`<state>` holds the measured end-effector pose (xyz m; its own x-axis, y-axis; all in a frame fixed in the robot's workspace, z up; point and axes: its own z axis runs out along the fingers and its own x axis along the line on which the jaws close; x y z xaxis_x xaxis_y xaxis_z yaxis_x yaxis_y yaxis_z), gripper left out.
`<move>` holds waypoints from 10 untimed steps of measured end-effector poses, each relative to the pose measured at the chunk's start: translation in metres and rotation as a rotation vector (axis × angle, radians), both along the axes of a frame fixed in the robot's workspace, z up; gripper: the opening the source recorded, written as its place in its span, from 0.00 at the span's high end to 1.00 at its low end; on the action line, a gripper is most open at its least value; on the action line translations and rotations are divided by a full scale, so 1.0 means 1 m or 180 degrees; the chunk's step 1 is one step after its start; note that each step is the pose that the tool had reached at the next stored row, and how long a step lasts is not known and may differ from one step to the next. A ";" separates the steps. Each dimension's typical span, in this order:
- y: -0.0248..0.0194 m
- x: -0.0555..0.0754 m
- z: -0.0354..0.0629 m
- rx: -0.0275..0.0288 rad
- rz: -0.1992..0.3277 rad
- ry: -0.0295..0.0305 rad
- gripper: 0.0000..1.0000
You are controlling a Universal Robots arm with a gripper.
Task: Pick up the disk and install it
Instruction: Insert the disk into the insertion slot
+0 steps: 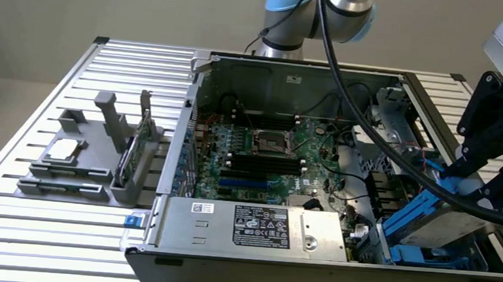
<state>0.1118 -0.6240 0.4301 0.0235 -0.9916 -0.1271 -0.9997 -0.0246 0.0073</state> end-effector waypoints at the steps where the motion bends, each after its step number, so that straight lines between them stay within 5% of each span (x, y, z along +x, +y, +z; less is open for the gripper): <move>1: 0.0000 0.000 -0.0001 0.0000 0.0000 0.0000 0.60; 2: 0.0000 0.000 -0.0002 0.0001 0.0000 0.0000 0.53; 10: -0.0002 0.000 -0.0019 0.0006 -0.0001 0.0000 0.53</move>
